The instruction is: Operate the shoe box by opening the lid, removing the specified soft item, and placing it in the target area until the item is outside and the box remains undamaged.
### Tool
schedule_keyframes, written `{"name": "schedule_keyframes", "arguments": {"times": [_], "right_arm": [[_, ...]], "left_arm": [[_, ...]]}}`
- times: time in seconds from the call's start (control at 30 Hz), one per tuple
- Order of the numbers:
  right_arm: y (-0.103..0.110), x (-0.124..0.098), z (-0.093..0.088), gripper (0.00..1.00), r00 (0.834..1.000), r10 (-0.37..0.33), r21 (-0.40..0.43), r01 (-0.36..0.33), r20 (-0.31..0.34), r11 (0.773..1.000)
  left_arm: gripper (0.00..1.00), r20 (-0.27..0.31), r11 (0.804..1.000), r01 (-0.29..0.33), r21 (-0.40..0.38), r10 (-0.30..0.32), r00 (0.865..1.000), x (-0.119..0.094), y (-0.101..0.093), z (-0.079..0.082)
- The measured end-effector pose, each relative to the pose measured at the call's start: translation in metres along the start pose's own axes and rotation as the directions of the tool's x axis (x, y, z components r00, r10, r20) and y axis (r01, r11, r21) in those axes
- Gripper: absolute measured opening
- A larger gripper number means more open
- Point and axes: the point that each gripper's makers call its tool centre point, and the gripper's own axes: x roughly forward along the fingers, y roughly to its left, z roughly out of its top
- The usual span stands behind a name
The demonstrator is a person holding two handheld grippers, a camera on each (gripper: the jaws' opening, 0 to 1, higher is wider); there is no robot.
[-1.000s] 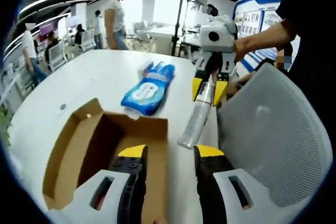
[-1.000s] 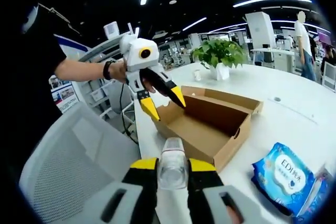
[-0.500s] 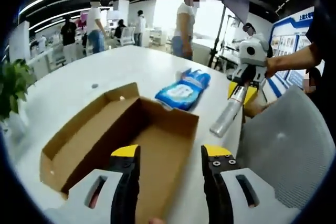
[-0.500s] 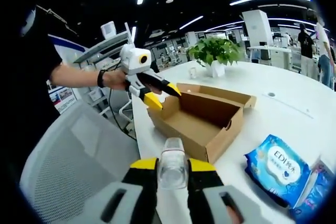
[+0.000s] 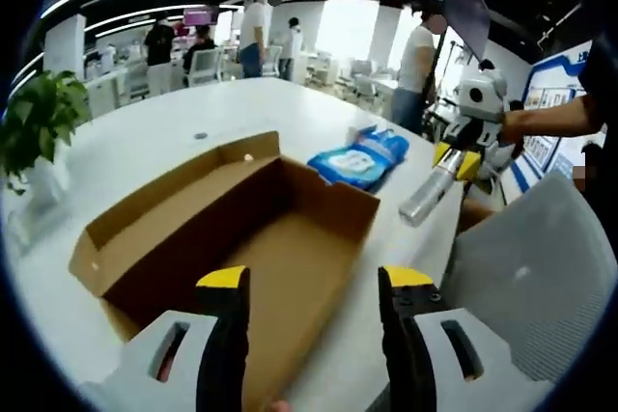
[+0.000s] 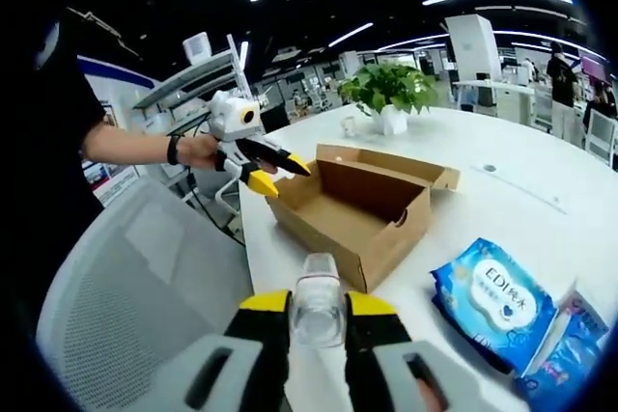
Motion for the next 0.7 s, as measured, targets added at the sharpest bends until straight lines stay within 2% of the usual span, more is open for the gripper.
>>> {"name": "schedule_keyframes", "arguments": {"times": [0.37, 0.7], "right_arm": [[-0.025, -0.017, -0.005, 0.16, 0.999, -0.013, -0.007, 0.013, -0.042, 1.0], [-0.048, -0.03, -0.001, 0.16, 0.997, -0.029, -0.013, 0.029, -0.068, 0.999]], "left_arm": [[0.57, 0.024, 0.998, -0.039, -0.046, 0.04, 0.999, -0.002, -0.004, -0.001], [0.58, 0.051, 0.995, -0.063, -0.075, 0.067, 0.996, 0.002, -0.008, 0.006]]}}
